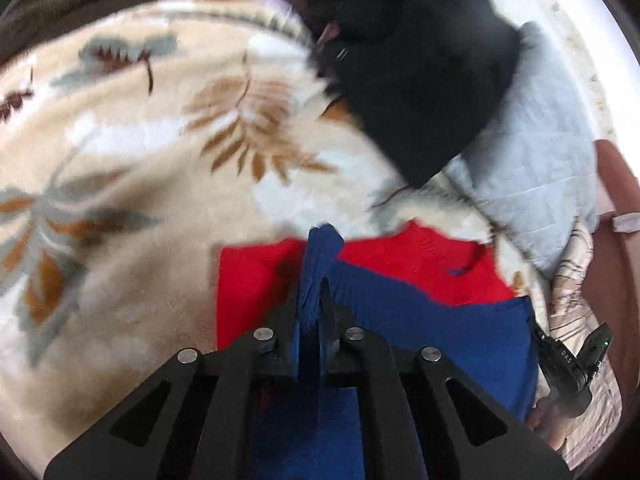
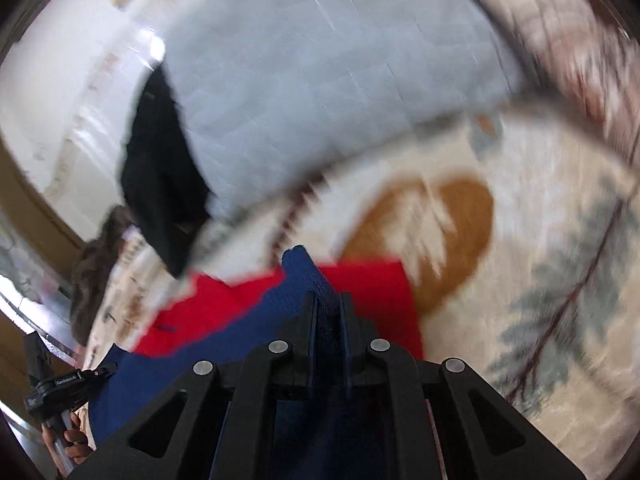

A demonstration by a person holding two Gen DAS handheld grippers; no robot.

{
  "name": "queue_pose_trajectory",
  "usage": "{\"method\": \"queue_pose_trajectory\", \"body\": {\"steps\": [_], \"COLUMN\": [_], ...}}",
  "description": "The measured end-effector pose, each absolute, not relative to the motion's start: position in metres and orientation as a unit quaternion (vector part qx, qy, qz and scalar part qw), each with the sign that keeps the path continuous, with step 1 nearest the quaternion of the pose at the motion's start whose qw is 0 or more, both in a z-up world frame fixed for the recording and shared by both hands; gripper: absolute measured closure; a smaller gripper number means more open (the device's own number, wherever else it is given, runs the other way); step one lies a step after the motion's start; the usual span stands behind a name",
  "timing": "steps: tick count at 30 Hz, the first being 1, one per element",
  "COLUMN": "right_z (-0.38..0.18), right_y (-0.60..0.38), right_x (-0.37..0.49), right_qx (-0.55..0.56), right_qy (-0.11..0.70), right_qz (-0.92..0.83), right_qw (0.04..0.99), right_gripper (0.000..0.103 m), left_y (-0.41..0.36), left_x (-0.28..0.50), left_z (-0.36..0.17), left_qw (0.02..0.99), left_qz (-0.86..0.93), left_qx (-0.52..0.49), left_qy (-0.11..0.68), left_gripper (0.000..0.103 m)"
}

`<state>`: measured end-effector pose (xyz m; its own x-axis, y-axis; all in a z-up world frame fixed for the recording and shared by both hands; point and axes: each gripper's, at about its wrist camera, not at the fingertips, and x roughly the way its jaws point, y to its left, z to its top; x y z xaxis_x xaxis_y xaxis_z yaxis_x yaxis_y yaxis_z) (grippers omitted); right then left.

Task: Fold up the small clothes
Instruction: 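Fold the blue hem up over the red chest with both grippers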

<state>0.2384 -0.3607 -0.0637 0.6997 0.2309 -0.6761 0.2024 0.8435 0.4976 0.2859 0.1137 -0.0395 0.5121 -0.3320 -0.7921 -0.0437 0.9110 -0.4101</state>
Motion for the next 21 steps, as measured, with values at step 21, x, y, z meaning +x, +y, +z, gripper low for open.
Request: {"method": "queue_pose_trajectory", "body": {"steps": [21], "right_z": [-0.007], "right_y": [-0.357], "right_x": [0.221], "right_qx": [0.264], "right_qy": [0.301], "right_qz": [0.056], "right_qw": [0.915], "right_gripper": [0.096], "left_y": [0.118], "left_x": [0.269], "left_z": [0.006], "left_qw": [0.85], "left_qz": [-0.142], "left_qx": [-0.224], "left_qy": [0.455], "left_gripper": [0.099]}}
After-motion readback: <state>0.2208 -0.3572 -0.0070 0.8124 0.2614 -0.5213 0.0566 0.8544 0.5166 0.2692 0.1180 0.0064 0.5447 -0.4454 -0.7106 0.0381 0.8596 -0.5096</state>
